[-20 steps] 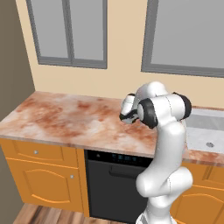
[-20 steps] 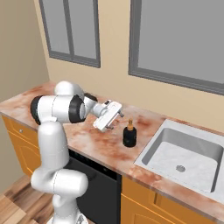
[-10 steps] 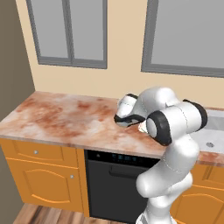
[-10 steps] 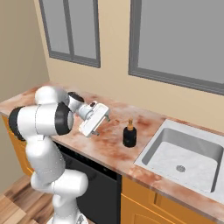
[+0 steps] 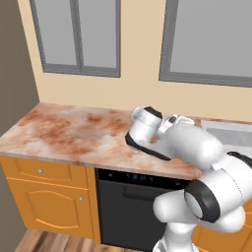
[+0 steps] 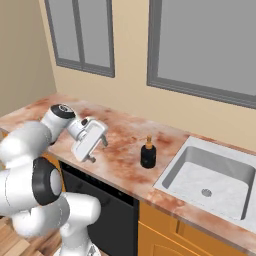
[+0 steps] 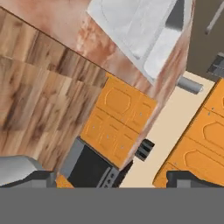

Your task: Restock the sink supplies by placing the sponge and soap dispenser on the counter and next to the sink. Make sure the soap dispenser is upright.

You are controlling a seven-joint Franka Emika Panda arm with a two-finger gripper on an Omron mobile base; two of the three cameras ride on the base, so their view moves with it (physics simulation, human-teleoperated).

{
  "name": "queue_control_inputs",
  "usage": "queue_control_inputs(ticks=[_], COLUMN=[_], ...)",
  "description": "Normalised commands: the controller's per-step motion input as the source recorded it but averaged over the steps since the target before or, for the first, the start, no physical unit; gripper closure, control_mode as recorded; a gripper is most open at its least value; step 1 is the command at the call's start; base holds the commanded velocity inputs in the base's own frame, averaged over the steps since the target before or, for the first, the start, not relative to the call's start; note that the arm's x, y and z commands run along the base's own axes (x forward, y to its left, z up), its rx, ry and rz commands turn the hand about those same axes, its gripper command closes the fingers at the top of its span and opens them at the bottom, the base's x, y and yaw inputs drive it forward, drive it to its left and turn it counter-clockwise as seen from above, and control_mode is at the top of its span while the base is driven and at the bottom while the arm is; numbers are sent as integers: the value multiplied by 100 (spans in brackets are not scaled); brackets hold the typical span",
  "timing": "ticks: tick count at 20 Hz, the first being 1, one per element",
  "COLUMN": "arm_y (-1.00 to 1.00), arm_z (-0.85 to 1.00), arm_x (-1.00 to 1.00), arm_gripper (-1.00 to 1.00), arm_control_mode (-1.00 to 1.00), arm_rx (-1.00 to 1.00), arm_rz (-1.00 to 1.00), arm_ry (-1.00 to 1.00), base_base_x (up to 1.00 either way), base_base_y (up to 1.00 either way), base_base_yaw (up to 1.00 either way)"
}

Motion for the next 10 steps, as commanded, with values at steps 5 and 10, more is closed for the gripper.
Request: queue_control_inputs(ticks=[5, 10], arm_y=[0, 0], arm_z=[16, 18], arm_x=[-100, -100], arm_gripper=[-100, -100], arm_control_mode=[-100, -100], arm_rx=[4, 8], arm_rz=[-1, 0], arm_ry=[-39, -39], base_base_x=[0, 0], base_base_y=[0, 0], base_base_yaw=[0, 0])
